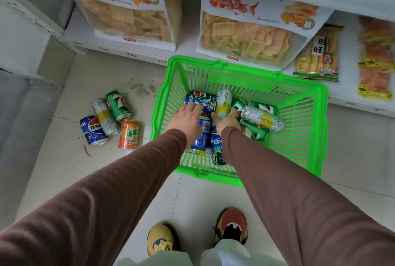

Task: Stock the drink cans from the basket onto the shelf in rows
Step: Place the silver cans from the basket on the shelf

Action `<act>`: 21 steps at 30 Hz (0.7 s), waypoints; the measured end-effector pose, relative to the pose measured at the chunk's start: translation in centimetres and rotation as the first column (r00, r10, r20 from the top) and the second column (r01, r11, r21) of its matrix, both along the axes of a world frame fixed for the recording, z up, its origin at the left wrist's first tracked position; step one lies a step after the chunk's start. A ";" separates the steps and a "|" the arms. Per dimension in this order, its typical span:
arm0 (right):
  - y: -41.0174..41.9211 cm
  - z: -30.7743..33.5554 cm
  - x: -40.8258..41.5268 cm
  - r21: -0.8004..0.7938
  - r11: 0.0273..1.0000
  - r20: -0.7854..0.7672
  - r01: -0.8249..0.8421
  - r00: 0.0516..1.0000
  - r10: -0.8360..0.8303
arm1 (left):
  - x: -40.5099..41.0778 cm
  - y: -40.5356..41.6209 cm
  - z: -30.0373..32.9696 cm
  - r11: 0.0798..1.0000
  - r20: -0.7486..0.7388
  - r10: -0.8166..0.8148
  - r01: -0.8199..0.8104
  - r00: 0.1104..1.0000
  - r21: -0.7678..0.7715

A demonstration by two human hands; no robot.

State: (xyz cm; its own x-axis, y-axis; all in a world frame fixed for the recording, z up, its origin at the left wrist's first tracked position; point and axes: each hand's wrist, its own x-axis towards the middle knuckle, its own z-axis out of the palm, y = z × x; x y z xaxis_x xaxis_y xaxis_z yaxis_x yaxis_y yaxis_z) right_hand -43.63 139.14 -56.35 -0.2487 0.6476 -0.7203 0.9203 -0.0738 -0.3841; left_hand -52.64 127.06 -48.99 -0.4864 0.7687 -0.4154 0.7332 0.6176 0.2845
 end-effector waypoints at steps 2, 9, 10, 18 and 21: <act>0.2 -0.3 0.0 -0.030 0.998 -0.018 0.052 0.998 -0.053 | -0.2 0.0 0.0 1.000 0.005 0.013 -0.013 1.000 0.009; 0.3 5.8 2.1 -0.040 0.998 -0.112 0.055 0.992 -0.059 | 0.1 -0.7 5.2 0.999 0.055 0.046 -0.047 0.997 0.017; 0.0 7.9 2.6 -0.050 0.997 -0.137 0.052 0.989 -0.059 | 0.2 -0.8 6.5 0.998 0.067 0.063 -0.064 0.996 0.012; -3.2 29.0 5.2 -0.097 0.990 -0.359 0.106 0.924 -0.134 | 0.5 -1.8 27.1 0.988 0.107 0.135 -0.142 0.985 0.061; -4.3 39.0 4.9 -0.062 0.994 -0.449 0.087 0.887 -0.106 | -0.3 -2.2 36.9 0.984 0.096 0.115 -0.126 0.989 0.129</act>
